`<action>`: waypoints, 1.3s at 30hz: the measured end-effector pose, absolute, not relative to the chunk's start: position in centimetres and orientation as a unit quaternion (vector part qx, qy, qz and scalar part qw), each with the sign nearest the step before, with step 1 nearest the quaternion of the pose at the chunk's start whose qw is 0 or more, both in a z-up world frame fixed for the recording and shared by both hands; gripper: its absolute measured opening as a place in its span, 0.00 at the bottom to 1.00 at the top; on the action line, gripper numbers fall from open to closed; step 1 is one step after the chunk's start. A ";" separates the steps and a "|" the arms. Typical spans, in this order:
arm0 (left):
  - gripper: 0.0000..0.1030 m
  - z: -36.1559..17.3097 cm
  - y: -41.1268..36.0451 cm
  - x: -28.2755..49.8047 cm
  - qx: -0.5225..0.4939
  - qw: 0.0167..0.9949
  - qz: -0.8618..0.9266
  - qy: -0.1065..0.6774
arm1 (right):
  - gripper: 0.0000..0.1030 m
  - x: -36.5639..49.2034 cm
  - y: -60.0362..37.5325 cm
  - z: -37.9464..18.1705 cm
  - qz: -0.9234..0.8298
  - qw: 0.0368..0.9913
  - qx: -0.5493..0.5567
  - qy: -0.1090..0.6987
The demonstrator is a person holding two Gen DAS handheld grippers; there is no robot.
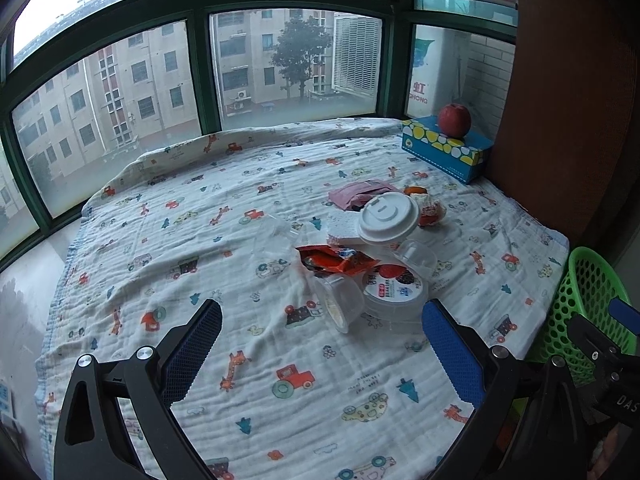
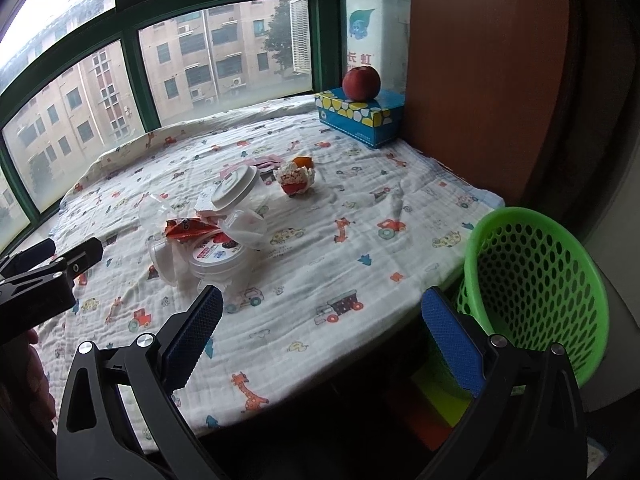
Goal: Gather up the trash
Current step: 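Grasp the red snack wrapper with the left tool while the right tool grasps the white lidded cup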
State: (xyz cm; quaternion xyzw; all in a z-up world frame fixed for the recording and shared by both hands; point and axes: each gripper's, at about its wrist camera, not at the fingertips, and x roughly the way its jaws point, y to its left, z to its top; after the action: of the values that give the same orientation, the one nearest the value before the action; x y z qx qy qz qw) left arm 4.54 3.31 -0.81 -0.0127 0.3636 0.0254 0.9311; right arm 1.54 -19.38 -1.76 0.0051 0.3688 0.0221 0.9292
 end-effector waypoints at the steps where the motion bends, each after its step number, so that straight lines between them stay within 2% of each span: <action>1: 0.94 -0.8 3.6 4.6 -0.013 0.931 0.028 0.364 | 0.96 1.8 -19.2 -1.8 0.025 0.929 0.004 0.369; 19: 0.94 -1.2 8.4 7.8 -0.027 0.924 0.066 0.376 | 0.95 8.9 -16.2 -3.5 0.098 0.914 0.011 0.394; 39: 0.94 -4.3 13.2 11.1 -0.054 0.911 0.068 0.403 | 0.94 21.4 -8.6 -6.2 0.139 0.892 -0.109 0.416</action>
State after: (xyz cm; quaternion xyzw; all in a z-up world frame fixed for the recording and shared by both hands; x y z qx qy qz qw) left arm 11.07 13.20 -4.29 -0.0543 0.4032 0.0676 0.9110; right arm 21.43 -8.63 -6.21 -0.1087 0.4163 0.1394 0.8919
